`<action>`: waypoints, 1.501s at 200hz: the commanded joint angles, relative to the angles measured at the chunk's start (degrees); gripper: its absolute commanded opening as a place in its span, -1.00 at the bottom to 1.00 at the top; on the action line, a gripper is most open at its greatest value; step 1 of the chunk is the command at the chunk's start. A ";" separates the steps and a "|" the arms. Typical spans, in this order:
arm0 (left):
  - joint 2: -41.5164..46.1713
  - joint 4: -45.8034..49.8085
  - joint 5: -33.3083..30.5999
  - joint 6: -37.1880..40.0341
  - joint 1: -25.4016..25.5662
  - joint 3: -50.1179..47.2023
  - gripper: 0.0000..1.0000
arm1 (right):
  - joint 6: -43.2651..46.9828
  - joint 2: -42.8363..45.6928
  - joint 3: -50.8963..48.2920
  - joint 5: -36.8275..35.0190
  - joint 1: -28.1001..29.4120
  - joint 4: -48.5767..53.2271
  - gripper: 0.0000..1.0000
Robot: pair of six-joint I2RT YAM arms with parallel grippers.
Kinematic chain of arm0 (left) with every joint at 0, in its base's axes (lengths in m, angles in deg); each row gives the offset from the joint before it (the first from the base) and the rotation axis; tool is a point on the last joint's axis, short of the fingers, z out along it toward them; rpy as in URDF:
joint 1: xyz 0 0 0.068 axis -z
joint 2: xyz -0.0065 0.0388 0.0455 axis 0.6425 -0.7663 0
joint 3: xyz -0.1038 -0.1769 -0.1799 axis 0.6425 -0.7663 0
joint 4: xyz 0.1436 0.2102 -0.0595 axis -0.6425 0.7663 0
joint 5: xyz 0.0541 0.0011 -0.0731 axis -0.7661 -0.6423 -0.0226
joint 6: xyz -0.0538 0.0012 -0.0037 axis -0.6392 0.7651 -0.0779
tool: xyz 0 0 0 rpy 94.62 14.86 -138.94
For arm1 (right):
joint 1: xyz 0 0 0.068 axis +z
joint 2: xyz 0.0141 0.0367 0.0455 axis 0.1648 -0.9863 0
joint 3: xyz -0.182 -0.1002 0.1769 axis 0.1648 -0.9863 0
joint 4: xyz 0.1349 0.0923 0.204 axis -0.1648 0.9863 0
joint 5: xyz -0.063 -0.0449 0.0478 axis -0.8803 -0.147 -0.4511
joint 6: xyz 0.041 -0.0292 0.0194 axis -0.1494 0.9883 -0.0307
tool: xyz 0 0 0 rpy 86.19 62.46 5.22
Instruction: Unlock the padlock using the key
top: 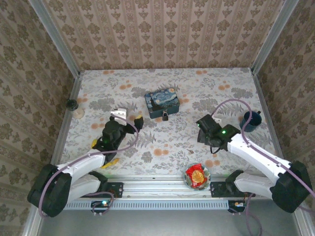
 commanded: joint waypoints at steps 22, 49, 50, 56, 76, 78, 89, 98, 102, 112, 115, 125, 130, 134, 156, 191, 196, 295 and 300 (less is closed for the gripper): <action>-4.13 -1.75 -2.61 -2.87 2.00 2.24 1.00 | -14.09 -3.81 1.15 4.60 6.55 2.27 0.06; -4.61 -3.45 -2.89 -3.38 2.01 1.73 1.00 | -17.09 -6.08 0.51 5.52 9.31 0.00 0.03; -4.62 -3.50 -2.93 -3.38 2.01 1.71 1.00 | -17.18 -6.22 0.51 5.56 9.33 -0.08 0.03; -4.62 -3.37 -3.03 -3.46 2.01 1.69 1.00 | -17.72 -6.87 0.39 5.76 9.68 -0.45 0.03; -4.62 -3.03 -3.25 -3.72 2.01 1.52 1.00 | -18.48 -8.68 -0.01 6.89 10.30 -2.58 0.02; -4.67 -3.00 -3.31 -3.73 2.01 1.52 1.00 | -18.54 -8.82 -0.06 7.03 10.36 -2.78 0.02; -4.63 -2.76 -3.09 -3.73 2.01 1.49 1.00 | -18.59 -9.82 -0.11 7.83 10.73 -3.72 0.01; -4.58 -2.55 -2.84 -3.73 2.03 1.43 1.00 | -18.72 -10.73 0.02 8.22 10.97 -4.01 0.00; -4.54 -2.50 -2.81 -3.73 2.06 1.36 1.00 | -18.68 -11.12 0.13 8.38 11.14 -4.09 -0.01; -4.45 -2.40 -2.79 -3.81 2.09 1.26 1.00 | -18.67 -12.17 0.46 8.83 11.30 -4.19 -0.03; -4.45 -2.40 -2.87 -3.89 2.09 1.18 1.00 | -18.67 -12.56 0.55 8.92 11.40 -4.27 -0.03; -4.36 -2.37 -3.11 -3.99 2.01 0.92 1.00 | -18.67 -13.71 0.83 9.49 11.62 -4.50 -0.03; -4.36 -2.36 -3.30 -4.08 2.07 0.83 1.00 | -18.67 -14.25 0.99 9.73 11.78 -4.66 -0.03; -4.29 -2.35 -3.39 -4.16 2.09 0.77 1.00 | -18.67 -14.69 1.08 9.89 11.85 -4.84 -0.03; -4.19 -2.31 -4.17 -4.34 2.07 0.42 1.00 | -18.52 -17.77 1.64 10.79 12.21 -5.56 -0.03; -3.84 -1.94 -4.83 -3.78 2.01 0.02 1.00 | -18.50 -20.86 2.00 11.41 12.40 -6.33 -0.03; -3.84 -1.90 -4.99 -3.81 2.01 -0.05 1.00 | -18.50 -21.17 1.92 11.49 12.48 -6.61 -0.03; -3.83 -1.52 -6.02 -3.55 2.01 -0.59 1.00 | -16.39 -27.62 5.15 9.41 12.43 -10.08 -0.19; -3.88 -1.52 -6.03 -3.51 2.01 -0.58 1.00 | -16.13 -28.11 5.75 9.27 12.42 -10.13 -0.21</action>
